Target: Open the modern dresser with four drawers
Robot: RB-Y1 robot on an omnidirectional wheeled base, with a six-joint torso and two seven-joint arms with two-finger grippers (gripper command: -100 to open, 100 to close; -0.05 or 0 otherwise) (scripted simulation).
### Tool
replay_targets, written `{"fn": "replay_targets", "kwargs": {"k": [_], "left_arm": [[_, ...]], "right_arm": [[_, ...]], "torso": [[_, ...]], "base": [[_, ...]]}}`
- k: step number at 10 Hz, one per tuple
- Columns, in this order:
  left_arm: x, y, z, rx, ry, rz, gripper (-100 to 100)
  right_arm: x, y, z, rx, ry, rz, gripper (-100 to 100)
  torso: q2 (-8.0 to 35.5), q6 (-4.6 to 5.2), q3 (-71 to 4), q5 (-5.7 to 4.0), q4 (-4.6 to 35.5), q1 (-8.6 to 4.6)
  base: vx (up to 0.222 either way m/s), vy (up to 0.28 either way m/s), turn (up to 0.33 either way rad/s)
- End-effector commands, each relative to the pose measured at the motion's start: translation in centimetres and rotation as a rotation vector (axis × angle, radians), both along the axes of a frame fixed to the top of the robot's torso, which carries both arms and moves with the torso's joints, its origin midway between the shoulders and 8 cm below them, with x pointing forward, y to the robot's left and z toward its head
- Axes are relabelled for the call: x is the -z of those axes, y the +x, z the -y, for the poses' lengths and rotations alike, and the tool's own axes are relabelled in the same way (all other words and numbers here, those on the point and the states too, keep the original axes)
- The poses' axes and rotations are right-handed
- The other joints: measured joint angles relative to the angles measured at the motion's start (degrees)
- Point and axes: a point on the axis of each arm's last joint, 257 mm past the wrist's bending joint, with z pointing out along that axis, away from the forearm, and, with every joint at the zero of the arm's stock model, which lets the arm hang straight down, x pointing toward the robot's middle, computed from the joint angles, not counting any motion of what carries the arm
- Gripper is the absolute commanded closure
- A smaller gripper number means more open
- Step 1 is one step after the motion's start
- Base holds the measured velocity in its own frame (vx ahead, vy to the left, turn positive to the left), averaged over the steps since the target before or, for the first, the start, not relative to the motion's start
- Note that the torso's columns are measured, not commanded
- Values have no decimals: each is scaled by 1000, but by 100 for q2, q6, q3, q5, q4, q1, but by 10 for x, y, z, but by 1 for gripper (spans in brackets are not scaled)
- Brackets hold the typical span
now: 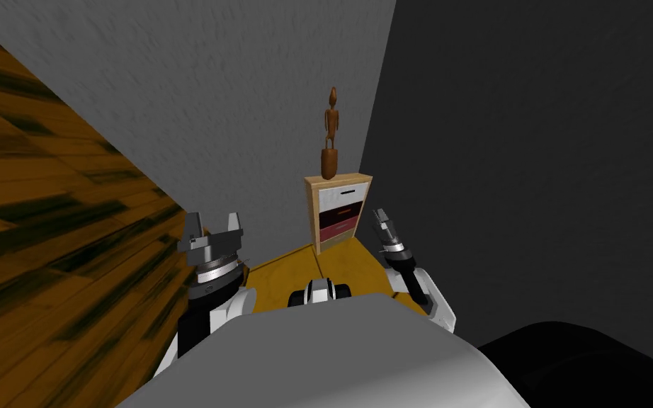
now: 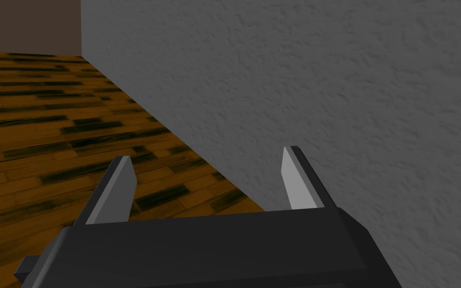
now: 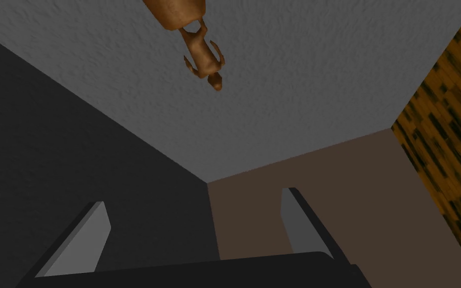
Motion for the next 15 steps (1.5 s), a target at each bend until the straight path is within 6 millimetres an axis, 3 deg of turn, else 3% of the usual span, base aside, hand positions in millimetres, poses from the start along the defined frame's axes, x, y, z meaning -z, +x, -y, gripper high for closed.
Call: {"fn": "replay_targets", "kwargs": {"k": [1,2,4,7,15], "left_arm": [[0,0,0,0,0,0,0],[0,0,0,0,0,0,0],[0,0,0,0,0,0,0],[0,0,0,0,0,0,0],[0,0,0,0,0,0,0]], "right_arm": [[14,9,12,114,-151,-27,-100],[15,9,11,122,-174,-27,-100],[28,17,27,228,-301,-55,-100],[38,22,34,300,-418,-71,-100],[69,35,77,533,-766,-141,-100]], "torso": [[0,-4,0,0,0,1],[-5,-3,-3,0,-1,-1],[3,-4,2,0,1,-1],[1,-4,1,0,1,1],[-1,-4,0,0,0,-1]], "base": [[49,-7,228],[35,-12,86],[35,-15,227],[29,-14,115],[24,-19,148]]}}
